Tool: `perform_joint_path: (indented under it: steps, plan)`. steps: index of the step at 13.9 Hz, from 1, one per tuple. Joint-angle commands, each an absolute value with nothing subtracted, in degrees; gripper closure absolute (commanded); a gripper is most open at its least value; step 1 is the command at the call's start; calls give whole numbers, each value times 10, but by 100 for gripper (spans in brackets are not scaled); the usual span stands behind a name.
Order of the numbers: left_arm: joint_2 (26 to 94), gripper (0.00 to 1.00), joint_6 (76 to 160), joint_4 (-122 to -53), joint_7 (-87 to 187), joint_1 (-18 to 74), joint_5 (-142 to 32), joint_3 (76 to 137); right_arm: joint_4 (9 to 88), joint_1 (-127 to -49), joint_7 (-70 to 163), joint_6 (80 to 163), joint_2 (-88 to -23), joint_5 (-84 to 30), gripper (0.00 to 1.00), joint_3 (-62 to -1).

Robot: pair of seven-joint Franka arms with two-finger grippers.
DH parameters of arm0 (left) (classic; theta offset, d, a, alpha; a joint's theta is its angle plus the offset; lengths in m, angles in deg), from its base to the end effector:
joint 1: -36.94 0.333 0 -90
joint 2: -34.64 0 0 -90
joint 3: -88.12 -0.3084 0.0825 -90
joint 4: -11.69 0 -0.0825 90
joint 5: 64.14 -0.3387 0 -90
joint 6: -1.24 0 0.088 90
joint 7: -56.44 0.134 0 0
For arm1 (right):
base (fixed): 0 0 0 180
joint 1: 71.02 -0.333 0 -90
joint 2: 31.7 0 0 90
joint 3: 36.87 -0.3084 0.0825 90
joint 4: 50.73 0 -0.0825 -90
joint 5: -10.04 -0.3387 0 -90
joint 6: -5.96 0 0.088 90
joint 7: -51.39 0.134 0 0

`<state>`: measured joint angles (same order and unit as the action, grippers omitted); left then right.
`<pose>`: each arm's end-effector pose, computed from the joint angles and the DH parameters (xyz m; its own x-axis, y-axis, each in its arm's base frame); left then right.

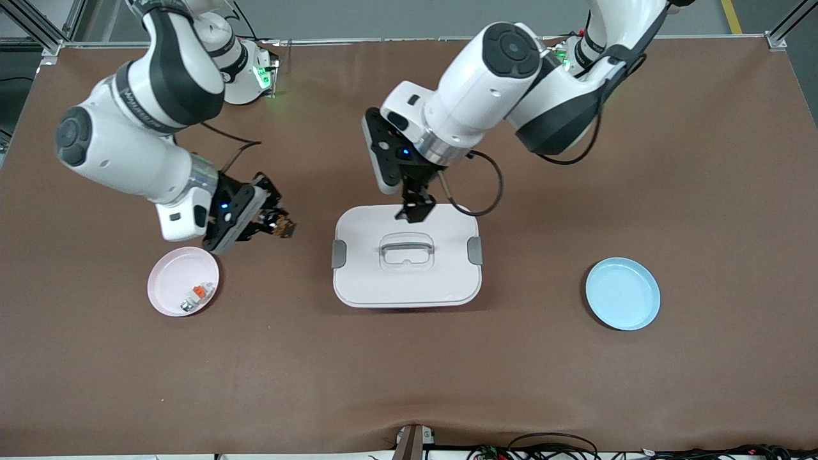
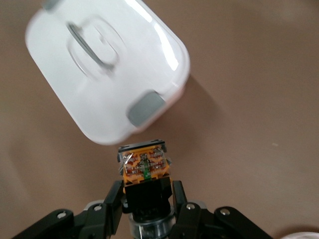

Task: Transfer orange switch to right arm and place
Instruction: 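Carry the switch with the right gripper onto the pink plate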

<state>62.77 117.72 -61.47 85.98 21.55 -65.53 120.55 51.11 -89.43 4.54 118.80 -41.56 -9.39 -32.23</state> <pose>0.5151 -0.4397 0.5135 0.2907 -0.8738 0.3899 -0.9536 -0.2982 0.0428 0.5477 0.1671 0.4465 0.6013 0.7689 0.2171 0.7984 -0.5675 -0.2012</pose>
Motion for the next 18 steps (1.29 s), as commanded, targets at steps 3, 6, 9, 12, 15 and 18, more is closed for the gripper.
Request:
perform_joint_path:
  steps: [3, 6, 9, 12, 15, 18]
  plan:
    - [580, 0, 1096, -619, 837, 211, -719, 1116, 502, -826, -115, 1185, -450, -3, 100, -329]
    - [582, 0, 1044, -619, 759, 215, -829, 1106, 523, -794, -179, 1206, -452, 30, 100, -330]
    - [578, 0, 1003, -619, 776, 230, -867, 1054, 575, -754, -258, 1266, -452, 32, 100, -330]
    - [568, 0, 984, -618, 821, 313, -865, 1047, 649, -716, -324, 1373, -456, 31, 100, -330]
    - [567, 0, 984, -617, 826, 397, -858, 1050, 678, -682, -378, 1438, -483, 25, 100, -332]
    - [562, 0, 980, -617, 828, 442, -811, 1051, 698, -659, -414, 1500, -512, 23, 100, -334]
